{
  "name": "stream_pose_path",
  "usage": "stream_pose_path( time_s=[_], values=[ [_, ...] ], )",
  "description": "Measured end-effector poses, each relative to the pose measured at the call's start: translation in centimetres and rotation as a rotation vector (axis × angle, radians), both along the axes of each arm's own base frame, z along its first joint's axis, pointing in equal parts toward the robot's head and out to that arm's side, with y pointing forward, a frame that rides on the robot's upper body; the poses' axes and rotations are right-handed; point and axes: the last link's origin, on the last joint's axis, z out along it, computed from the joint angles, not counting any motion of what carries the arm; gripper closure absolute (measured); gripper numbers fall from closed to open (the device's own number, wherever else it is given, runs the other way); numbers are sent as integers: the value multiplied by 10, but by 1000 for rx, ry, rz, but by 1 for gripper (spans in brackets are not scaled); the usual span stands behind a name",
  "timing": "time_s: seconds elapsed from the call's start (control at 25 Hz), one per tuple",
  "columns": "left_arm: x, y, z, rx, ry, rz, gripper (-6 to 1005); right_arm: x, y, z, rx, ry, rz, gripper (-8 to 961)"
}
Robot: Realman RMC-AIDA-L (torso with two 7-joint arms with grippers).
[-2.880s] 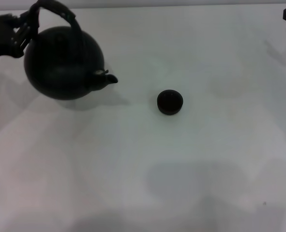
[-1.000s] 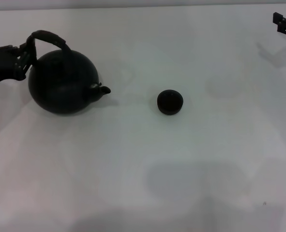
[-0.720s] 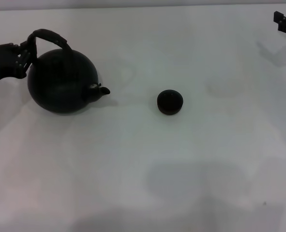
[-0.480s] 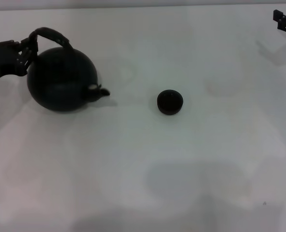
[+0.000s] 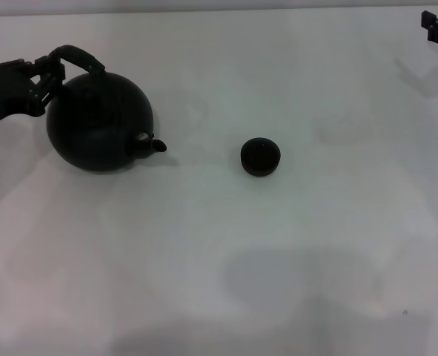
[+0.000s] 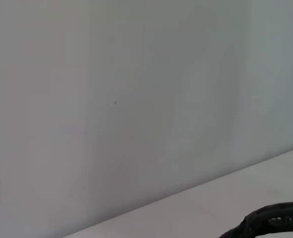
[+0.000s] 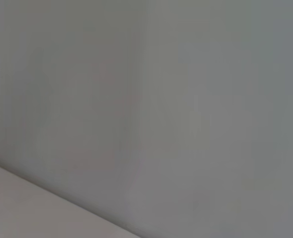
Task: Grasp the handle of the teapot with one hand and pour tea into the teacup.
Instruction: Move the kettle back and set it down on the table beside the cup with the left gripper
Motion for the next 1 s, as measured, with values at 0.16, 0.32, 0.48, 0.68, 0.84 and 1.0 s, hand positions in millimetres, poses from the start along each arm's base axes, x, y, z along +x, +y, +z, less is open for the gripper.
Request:
stream_pose_path(
  time_s=[0.16,0.32,0.48,0.68,0.84,1.0],
  values=[
    [1,1,-1,0,-1,-2,805,0,0,1,2,-7,2,107],
    [0,2,0,10,-8,9,662,1,1,1,4,-9,2,108],
    [-2,0,1,18,-11,15,530,1,0,2,5,-12,1,108],
    [-6,-7,4,48,-20,13,461,2,1,3,9,-16,-4,107],
    [-8,-15,7,67,-30,-12,406,3,1,4,12,-19,-6,107],
    [-9,-25,8,59,-46,-33,378,5,0,5,16,-18,-13,108]
  ],
)
